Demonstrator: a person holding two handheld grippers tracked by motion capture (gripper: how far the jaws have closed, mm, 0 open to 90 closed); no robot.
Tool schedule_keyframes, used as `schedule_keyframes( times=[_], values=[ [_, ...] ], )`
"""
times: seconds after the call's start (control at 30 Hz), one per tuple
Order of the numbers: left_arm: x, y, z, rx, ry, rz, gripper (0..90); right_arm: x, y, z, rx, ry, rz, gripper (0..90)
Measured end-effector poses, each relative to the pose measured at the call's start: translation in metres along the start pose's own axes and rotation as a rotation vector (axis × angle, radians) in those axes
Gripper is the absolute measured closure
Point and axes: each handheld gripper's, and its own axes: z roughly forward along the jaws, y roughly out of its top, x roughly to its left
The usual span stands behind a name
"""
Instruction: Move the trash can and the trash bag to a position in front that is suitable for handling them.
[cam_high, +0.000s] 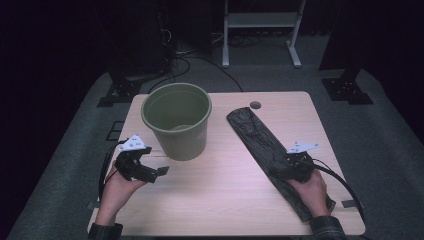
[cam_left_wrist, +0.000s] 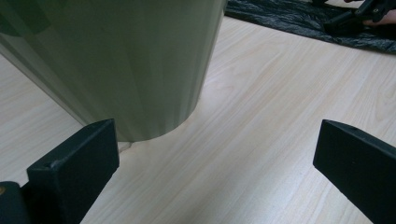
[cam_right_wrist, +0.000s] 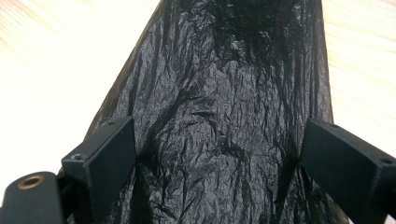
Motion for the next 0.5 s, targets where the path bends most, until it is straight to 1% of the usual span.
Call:
schedule_keyframes(
  times=[0.07, 0.27, 0.5],
  values=[
    [0.001, 0.004, -0.003, 0.006, 0.005, 0.000, 0.0, 0.000, 0.000, 0.000, 0.000, 0.000, 0.000, 9.2],
    [0.005, 0.012, -0.010, 0.001, 0.009, 0.002, 0.0, 0.000, 0.000, 0.000, 0.000, 0.000, 0.000, 9.3],
    [0.016, 0.028, -0.019, -0.002, 0.036, 0.001, 0.0, 0.000, 0.000, 0.000, 0.000, -0.001, 0.002, 9.3]
  ],
)
